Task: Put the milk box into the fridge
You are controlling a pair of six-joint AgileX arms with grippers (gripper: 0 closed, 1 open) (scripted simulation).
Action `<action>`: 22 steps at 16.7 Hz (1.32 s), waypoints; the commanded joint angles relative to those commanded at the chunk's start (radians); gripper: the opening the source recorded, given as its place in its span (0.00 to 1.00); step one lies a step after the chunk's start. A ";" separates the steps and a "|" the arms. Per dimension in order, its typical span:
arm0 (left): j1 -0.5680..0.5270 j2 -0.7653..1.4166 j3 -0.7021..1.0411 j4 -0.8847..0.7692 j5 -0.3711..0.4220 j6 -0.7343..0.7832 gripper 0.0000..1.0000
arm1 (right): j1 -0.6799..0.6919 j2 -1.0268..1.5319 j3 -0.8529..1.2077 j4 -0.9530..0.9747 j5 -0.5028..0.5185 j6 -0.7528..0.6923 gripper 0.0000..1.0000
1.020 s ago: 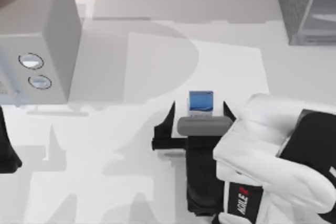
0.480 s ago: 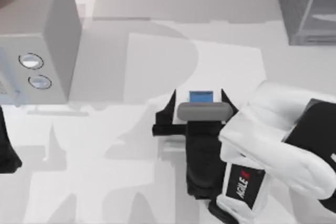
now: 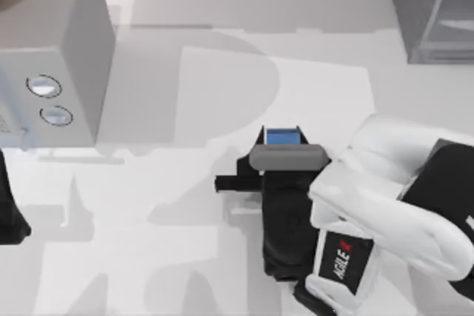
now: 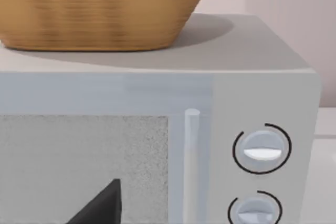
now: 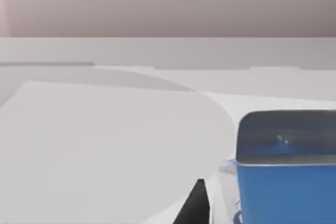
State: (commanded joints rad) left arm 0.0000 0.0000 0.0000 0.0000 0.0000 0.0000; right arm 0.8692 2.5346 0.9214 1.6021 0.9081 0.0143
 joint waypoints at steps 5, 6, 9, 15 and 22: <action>0.000 0.000 0.000 0.000 0.000 0.000 1.00 | 0.000 0.000 0.000 0.000 0.000 0.000 0.00; 0.000 0.000 0.000 0.000 0.000 0.000 1.00 | 0.000 0.000 0.000 0.000 0.000 0.000 0.00; 0.000 0.000 0.000 0.000 0.000 0.000 1.00 | 0.000 0.000 0.000 0.000 0.000 0.000 0.00; 0.000 0.000 0.000 0.000 0.000 0.000 1.00 | 0.007 -0.040 -0.008 -0.039 -0.005 -0.002 0.00; 0.000 0.000 0.000 0.000 0.000 0.000 1.00 | 0.003 -0.413 -0.044 -0.370 -0.007 0.003 0.00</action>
State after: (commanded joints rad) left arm 0.0000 0.0000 0.0000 0.0000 0.0000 0.0000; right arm 0.8725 2.1217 0.8776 1.2319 0.9013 0.0169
